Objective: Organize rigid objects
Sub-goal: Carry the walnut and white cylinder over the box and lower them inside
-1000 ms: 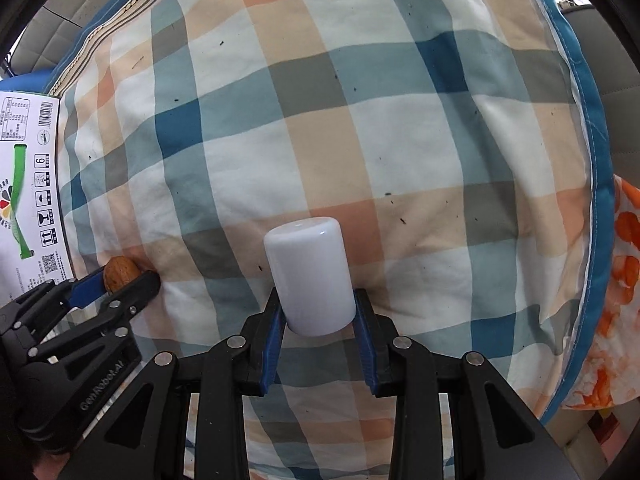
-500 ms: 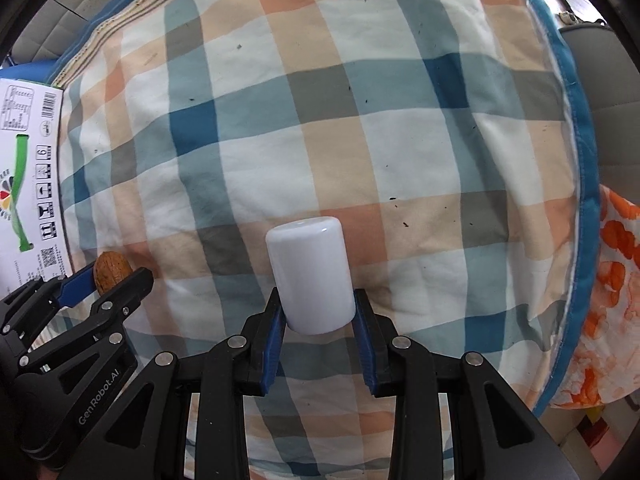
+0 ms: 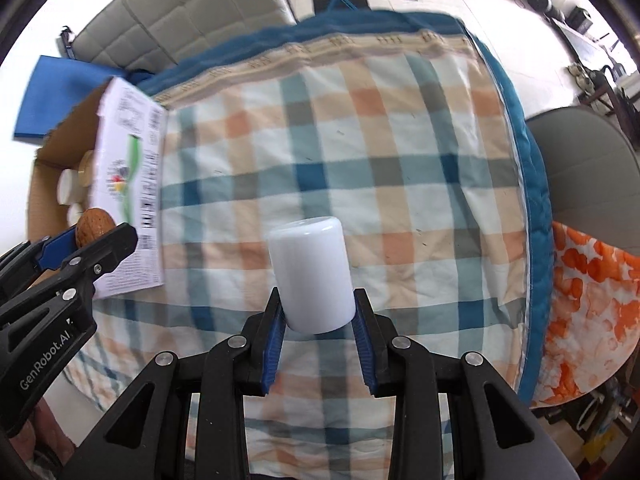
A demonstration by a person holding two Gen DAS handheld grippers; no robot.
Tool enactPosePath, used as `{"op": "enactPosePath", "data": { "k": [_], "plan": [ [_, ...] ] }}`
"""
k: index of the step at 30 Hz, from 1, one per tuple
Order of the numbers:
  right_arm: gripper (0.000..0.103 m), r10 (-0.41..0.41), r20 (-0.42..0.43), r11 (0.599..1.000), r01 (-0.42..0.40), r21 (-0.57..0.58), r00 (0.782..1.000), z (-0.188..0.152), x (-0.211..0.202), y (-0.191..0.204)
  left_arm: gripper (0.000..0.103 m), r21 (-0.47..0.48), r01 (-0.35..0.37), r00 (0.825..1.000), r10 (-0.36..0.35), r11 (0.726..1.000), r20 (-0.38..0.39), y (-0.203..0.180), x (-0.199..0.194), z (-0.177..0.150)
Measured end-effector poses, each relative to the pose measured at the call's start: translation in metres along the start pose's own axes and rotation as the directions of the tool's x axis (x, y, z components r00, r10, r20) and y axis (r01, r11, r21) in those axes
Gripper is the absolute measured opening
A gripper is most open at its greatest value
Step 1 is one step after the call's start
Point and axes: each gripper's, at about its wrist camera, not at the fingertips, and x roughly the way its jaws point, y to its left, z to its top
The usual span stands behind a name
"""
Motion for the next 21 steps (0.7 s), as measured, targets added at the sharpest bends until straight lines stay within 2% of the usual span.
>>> {"op": "enactPosePath", "data": {
  "k": [4,10,15,21],
  "plan": [
    [0.035,0.047,0.046,0.997,-0.044,-0.064,0.998,-0.005,-0.034,0.041,0.034,-0.038,0.017,0.998,-0.015,0.999,0.055,0.035,-0.039,-0.005],
    [0.035,0.116,0.075,0.982,-0.103,-0.156,0.990,-0.013,-0.058,0.122,0.034,-0.097,-0.007,0.993,0.018,0.995,0.114,0.100,-0.074,-0.018],
    [0.035,0.163,0.054,0.965,-0.148,-0.216,0.985,-0.014,-0.049,0.190,0.034,-0.156,-0.047,0.992,0.064,0.987,0.108,0.159,-0.078,-0.032],
    [0.035,0.167,0.002,0.950,-0.160,-0.268,0.986,-0.016,-0.019,0.257,0.034,-0.226,-0.073,0.994,0.089,0.971,0.061,0.222,-0.060,-0.051]
  ]
}}
